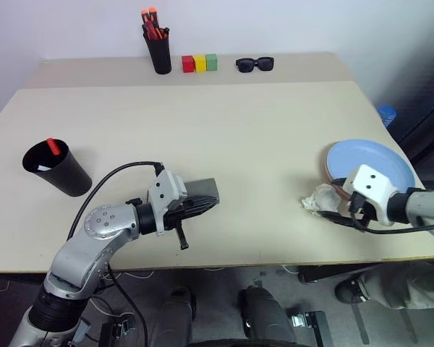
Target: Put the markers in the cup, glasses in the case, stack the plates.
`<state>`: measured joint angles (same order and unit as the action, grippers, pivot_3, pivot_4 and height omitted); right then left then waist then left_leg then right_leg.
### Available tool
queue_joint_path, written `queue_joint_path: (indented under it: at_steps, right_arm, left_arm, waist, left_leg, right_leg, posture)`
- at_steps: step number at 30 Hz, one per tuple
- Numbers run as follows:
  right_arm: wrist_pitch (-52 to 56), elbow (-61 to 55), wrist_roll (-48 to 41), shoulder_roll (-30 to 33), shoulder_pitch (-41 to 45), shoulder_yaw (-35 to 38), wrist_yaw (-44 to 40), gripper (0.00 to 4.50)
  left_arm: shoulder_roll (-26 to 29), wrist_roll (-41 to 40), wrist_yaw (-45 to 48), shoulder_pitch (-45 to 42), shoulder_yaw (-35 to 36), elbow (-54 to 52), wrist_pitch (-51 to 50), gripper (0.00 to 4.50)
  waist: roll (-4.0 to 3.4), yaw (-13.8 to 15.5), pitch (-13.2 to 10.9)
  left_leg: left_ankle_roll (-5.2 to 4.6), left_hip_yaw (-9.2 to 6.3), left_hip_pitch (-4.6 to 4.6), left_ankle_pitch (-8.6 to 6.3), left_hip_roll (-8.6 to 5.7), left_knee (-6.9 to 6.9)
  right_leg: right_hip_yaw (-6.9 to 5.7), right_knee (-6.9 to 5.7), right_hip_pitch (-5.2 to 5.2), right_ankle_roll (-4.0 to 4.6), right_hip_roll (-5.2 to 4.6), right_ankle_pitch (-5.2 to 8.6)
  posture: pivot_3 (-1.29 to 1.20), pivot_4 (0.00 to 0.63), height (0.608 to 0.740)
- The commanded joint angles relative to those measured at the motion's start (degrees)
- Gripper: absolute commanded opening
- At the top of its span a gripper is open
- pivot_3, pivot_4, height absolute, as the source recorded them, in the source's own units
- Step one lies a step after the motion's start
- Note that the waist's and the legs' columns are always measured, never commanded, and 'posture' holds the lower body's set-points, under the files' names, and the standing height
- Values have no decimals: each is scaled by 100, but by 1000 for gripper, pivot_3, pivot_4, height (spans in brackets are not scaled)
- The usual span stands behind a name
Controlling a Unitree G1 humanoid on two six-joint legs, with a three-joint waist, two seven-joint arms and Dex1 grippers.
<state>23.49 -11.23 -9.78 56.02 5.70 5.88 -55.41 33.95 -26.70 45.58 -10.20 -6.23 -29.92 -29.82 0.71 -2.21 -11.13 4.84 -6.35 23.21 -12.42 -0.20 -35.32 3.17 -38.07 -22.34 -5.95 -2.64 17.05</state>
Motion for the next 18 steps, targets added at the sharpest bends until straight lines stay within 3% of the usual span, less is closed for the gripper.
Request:
queue_joint_path:
  at_steps: [1,5,9,11,18]
  right_arm:
    - [-300,178,222,-98,117,-131,172,4456]
    - [-393,243,317,-67,144,-263,114,3135]
    - [-436,295,347,-73,217,-286,108,928]
    - [-468,297,338,-42,246,-272,75,48]
    - [-122,153,-116,143,868,256,-43,48]
  left_arm:
    - [-50,-10,-39,-80,-12,-225,86,0]
    - [-69,-7,-75,-77,-4,-244,70,0]
    - [-74,-34,-114,-79,19,-268,45,0]
    - [-108,-94,-138,-80,49,-290,30,0]
    - [-193,-180,-228,-76,55,-343,-75,0]
  waist:
    - [0,4,0]
    - [0,-1,0]
    - [0,3,0]
    - [0,4,0]
    - [-1,-26,-1]
  left_leg:
    - [0,0,0,0,0,0]
    - [0,0,0,0,0,-1]
    - [0,-1,-1,0,0,-1]
    - [0,-1,-1,0,0,-1]
    - [0,-1,-1,0,0,-3]
  right_leg:
    - [0,0,1,0,0,0]
    - [0,0,0,0,0,0]
    - [0,0,1,0,0,0]
    - [0,0,2,0,0,0]
    - [0,-2,1,0,0,0]
  posture:
    - [0,150,740]
    - [0,150,740]
    - [0,150,740]
    - [0,150,740]
    - [0,150,740]
